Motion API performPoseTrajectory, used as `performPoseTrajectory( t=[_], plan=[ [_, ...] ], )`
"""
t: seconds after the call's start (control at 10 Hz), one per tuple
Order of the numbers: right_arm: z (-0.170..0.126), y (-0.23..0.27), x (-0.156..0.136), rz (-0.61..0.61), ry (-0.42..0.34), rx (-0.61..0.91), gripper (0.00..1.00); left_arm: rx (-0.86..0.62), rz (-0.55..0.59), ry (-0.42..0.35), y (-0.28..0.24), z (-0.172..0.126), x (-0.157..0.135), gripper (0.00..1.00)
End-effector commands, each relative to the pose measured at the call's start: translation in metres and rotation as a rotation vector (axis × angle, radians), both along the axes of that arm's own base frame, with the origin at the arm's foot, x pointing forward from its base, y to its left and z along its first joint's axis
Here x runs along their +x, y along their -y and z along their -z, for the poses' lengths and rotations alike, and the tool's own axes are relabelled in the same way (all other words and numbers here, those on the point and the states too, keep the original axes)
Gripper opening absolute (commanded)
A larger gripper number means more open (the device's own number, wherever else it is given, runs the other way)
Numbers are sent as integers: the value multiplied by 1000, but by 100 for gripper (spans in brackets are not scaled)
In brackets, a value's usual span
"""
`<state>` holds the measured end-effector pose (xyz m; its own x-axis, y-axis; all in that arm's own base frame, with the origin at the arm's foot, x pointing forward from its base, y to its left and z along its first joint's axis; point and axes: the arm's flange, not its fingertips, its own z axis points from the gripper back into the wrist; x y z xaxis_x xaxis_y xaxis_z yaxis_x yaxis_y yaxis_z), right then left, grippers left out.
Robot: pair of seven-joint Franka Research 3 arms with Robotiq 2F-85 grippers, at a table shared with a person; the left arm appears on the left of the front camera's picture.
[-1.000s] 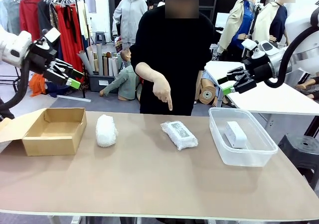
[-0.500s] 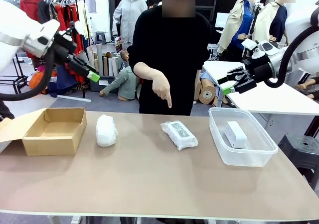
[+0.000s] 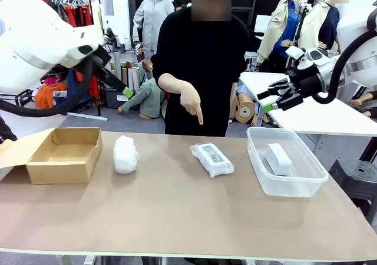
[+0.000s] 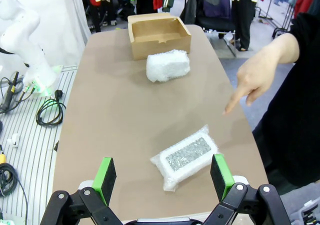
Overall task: Separate and place wrapped and unwrapped clocks.
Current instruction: Pick up the Digital clock indicated by the person.
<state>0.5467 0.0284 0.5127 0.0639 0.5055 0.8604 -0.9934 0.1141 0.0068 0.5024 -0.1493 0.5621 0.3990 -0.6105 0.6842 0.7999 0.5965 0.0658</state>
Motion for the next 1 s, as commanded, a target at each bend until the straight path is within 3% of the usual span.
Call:
performPoseTrajectory(
  t=[0.0, 0.3, 0.5, 0.6, 0.9],
  plan=[
    [-1, 0, 0, 0, 2, -1, 100, 25, 56, -94, 26, 4, 4, 100],
    [-1, 0, 0, 0, 2, -1, 100, 158, 17, -164, 54, 34, 31, 100],
    [-1, 0, 0, 0, 2, -1, 100, 164, 114, -203, 67, 40, 37, 100],
    [-1, 0, 0, 0, 2, -1, 100, 140, 41, -153, 56, 49, 25, 100],
    [-1, 0, 0, 0, 2, -1, 100, 140, 41, -153, 56, 49, 25, 100]
  ],
)
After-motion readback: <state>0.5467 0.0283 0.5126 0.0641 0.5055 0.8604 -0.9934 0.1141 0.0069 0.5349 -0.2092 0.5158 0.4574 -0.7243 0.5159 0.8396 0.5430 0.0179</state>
